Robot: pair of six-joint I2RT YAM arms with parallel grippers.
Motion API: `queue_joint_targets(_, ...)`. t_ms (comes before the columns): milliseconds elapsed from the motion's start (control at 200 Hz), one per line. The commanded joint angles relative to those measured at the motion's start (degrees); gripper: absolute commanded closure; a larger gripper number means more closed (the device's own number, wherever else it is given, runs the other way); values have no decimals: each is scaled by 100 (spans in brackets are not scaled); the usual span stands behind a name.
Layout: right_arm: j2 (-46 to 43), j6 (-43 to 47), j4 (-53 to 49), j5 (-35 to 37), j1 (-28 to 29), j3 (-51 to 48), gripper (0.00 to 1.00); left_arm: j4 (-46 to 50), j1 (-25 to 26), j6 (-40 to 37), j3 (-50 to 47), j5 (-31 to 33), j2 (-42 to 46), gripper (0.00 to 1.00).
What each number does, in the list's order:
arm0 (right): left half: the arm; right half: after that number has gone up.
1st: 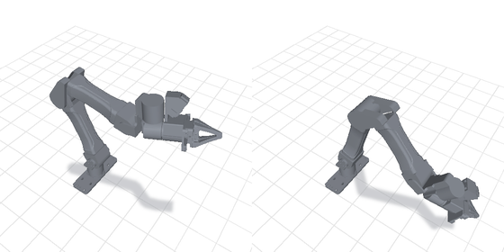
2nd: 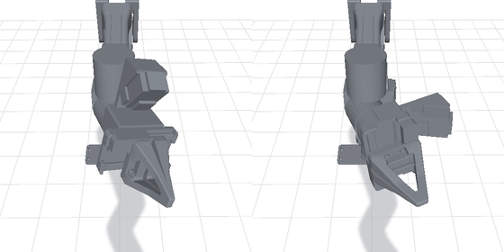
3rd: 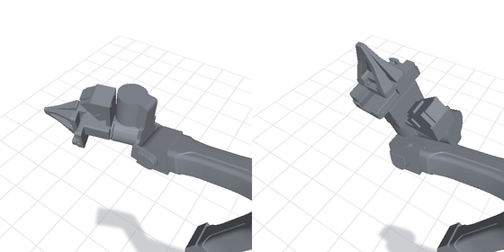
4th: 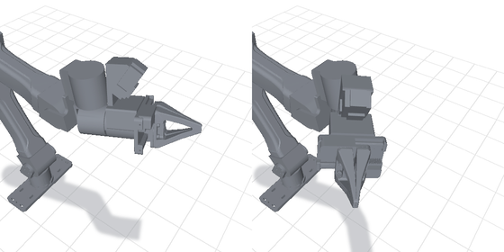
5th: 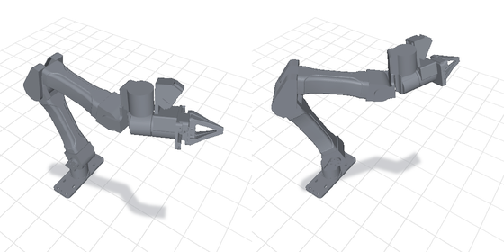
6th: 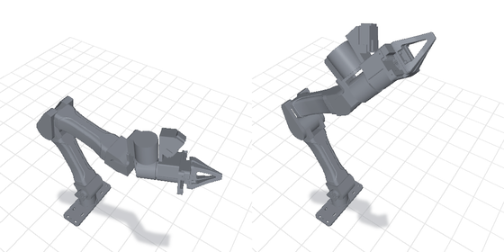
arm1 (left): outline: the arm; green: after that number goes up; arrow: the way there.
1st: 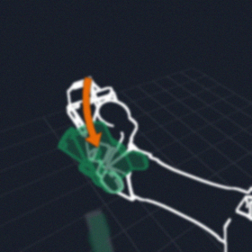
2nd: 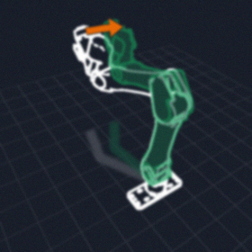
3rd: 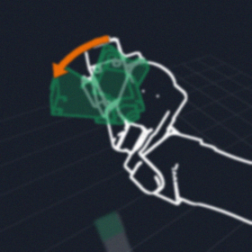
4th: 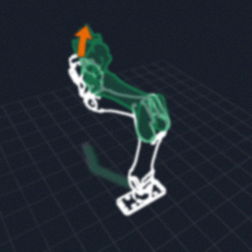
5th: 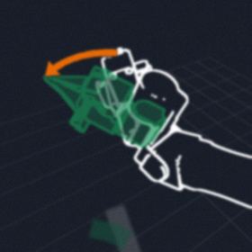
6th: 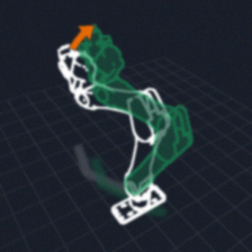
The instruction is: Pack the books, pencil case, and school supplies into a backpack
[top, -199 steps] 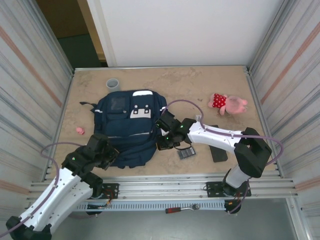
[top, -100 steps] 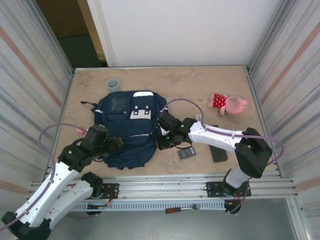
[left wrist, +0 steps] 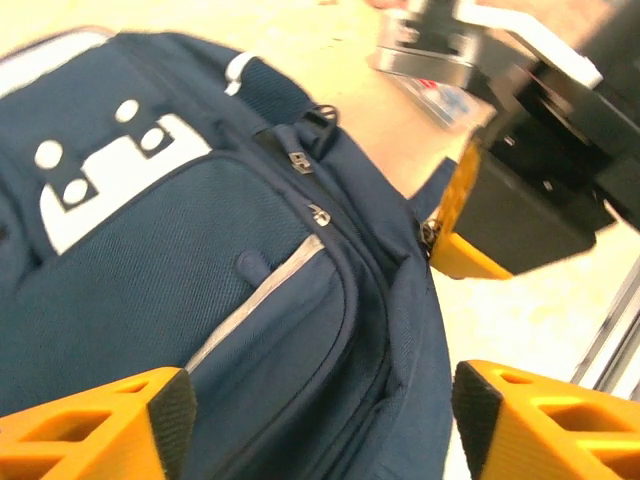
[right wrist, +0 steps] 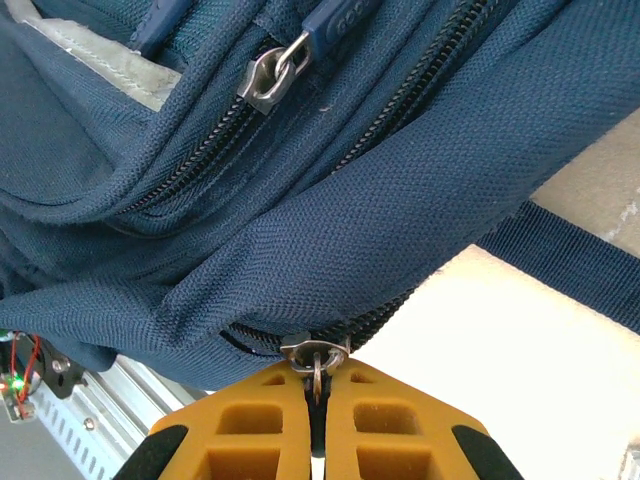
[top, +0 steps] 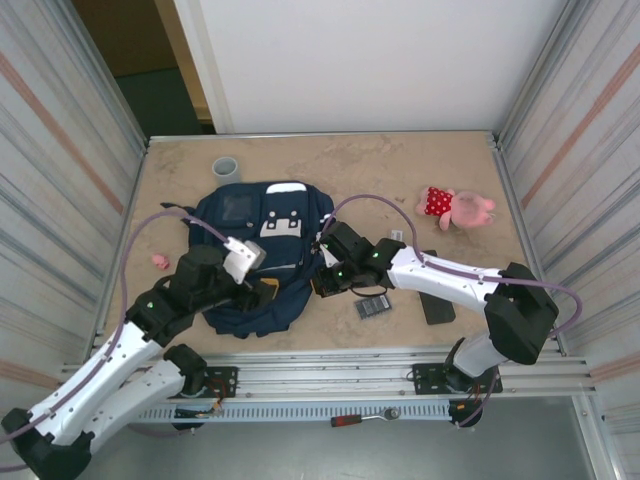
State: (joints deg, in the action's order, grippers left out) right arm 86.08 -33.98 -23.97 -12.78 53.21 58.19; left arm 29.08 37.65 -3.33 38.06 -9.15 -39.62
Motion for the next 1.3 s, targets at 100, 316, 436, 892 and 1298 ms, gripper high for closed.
queue_joint_targets(100,-329,-49,371,-238,-21,-14,100,-432,242,-1794,-96,-620,-792,21)
queue_joint_targets(316,-451,-56,349,-220,-17,-35,100,-652,682,-2279,-102,-601,-1527,12)
queue_joint_targets(436,-504,-74,356,-222,-23,-61,100,-939,682,-2394,-185,-656,-1735,10)
queue_joint_targets(892,-663,-140,497,-322,-89,-209,100,-1208,682,-2445,-142,-70,-2213,66)
queue_joint_targets(1298,-709,-555,539,12,-832,-615,100,-201,678,-2978,-177,-669,-1104,100)
